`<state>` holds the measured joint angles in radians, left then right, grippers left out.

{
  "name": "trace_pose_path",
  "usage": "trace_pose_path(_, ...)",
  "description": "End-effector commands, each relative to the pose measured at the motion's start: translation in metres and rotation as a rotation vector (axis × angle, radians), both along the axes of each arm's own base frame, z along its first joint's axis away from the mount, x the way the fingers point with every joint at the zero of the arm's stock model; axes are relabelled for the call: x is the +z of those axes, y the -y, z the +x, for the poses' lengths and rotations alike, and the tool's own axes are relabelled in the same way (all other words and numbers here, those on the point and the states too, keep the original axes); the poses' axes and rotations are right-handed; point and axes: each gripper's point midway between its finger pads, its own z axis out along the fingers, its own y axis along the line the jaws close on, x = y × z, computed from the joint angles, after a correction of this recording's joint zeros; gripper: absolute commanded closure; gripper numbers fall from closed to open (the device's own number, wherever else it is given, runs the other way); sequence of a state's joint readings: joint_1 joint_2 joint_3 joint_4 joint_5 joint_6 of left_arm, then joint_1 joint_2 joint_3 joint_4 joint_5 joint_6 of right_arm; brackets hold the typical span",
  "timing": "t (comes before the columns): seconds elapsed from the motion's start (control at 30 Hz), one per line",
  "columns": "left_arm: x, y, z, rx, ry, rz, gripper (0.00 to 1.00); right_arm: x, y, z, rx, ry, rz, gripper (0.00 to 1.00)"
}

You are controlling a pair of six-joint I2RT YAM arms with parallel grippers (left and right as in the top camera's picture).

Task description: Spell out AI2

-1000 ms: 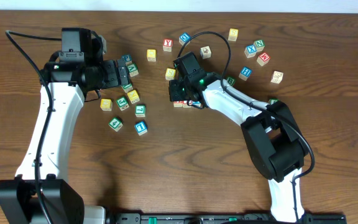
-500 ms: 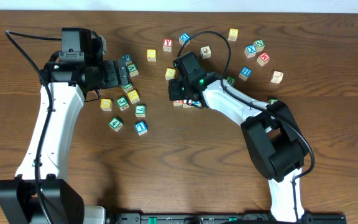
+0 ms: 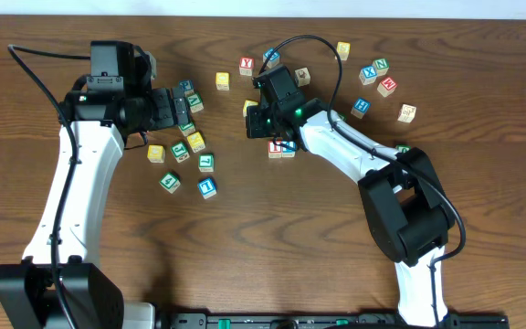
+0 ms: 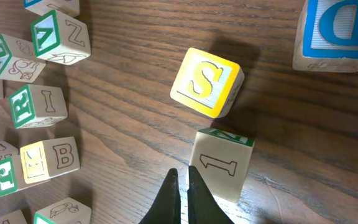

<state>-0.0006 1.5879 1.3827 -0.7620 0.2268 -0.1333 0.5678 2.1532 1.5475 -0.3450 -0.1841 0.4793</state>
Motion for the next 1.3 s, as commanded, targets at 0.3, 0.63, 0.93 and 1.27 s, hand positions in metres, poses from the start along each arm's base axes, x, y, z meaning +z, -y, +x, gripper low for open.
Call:
trace_pose_path(0.3,0.006,-0.003,0.001,0.006,0.013,0.003,0.02,0.004,0.007,0.015,-0.022,0.073,-0.055,0.92)
trace_pose_path(0.63,0.006,-0.003,0.001,0.006,0.013,0.003,0.02,0.009,0.009,0.026,-0.041,0.132,-0.072,0.88)
trace_pose_path(0.93,0.006,-0.003,0.001,0.006,0.013,0.003,0.02,0.003,0.007,0.024,-0.037,0.124,-0.077,0.69)
trace_pose_path(1.27,0.006,-0.003,0.001,0.006,0.013,0.003,0.02,-0.002,0.003,0.020,-0.055,0.137,-0.114,0.66)
